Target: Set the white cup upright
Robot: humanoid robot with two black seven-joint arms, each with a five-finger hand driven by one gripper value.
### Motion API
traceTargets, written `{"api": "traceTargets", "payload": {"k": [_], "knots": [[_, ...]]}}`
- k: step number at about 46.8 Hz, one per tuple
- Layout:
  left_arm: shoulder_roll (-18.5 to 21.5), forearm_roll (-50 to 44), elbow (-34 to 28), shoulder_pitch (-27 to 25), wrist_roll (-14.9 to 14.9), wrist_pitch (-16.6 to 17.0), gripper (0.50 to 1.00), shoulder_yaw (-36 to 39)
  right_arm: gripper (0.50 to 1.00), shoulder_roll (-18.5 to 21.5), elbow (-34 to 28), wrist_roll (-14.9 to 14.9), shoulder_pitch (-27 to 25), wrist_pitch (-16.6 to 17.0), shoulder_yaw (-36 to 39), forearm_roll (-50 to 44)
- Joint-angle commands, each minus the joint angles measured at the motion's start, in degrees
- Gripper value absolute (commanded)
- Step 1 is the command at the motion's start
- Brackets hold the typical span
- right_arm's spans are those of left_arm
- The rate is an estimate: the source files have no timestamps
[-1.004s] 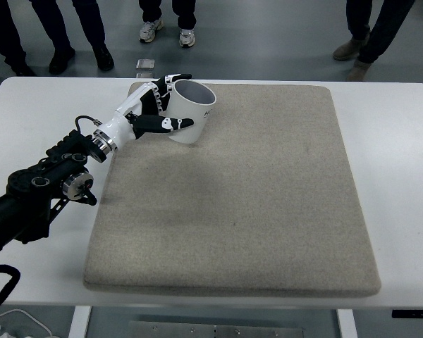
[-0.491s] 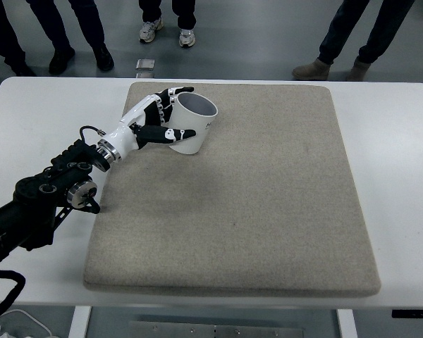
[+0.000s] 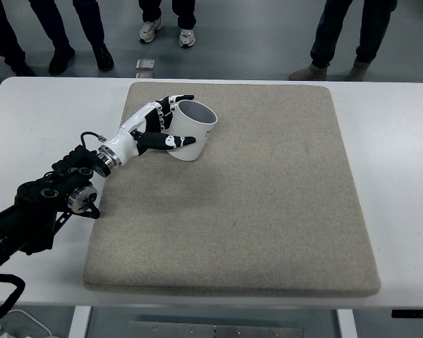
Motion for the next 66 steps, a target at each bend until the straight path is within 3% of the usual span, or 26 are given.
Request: {"api": "traceTargets", "payload": {"k": [1, 13, 24, 29, 32, 36, 41, 66], "knots": [[-0.2, 0.0, 0.19, 0.02, 0.0, 0.06, 0.596, -0.03, 0.93, 0.0, 0.0, 0.0, 0.0, 0.02, 0.0, 0.0], [-0.38, 0.0, 1.42, 0.02, 0.0, 0.06, 0.615, -0.03, 0.93, 0.0, 0.0, 0.0, 0.0, -0.07, 0.0, 0.0], [-0.38, -0.09, 1.33, 0.02, 0.0, 1.56, 0.696, -0.03, 0.93, 0.0, 0.0, 0.0, 0.0, 0.02, 0.0, 0.0], [-0.38, -0.44, 1.15, 0.02, 0.0, 1.56, 0.76, -0.03, 0.93, 0.0, 0.0, 0.0, 0.0, -0.06, 0.0, 0.0], [-0.38, -0.62, 1.07, 0.02, 0.0, 1.56, 0.861, -0.11, 0.93, 0.0, 0.0, 0.0, 0.09, 0.02, 0.0, 0.0], [-0.47, -0.79, 0.89, 0.02, 0.0, 1.56, 0.9, -0.2, 0.93, 0.0, 0.0, 0.0, 0.09, 0.02, 0.0, 0.0], [-0.47, -0.79, 0.71, 0.02, 0.0, 1.47, 0.99, -0.64, 0.93, 0.0, 0.0, 0.0, 0.09, 0.02, 0.0, 0.0], [-0.38, -0.88, 0.28, 0.02, 0.0, 0.77, 0.994, -0.99, 0.93, 0.0, 0.0, 0.0, 0.0, -0.06, 0.0, 0.0]]}}
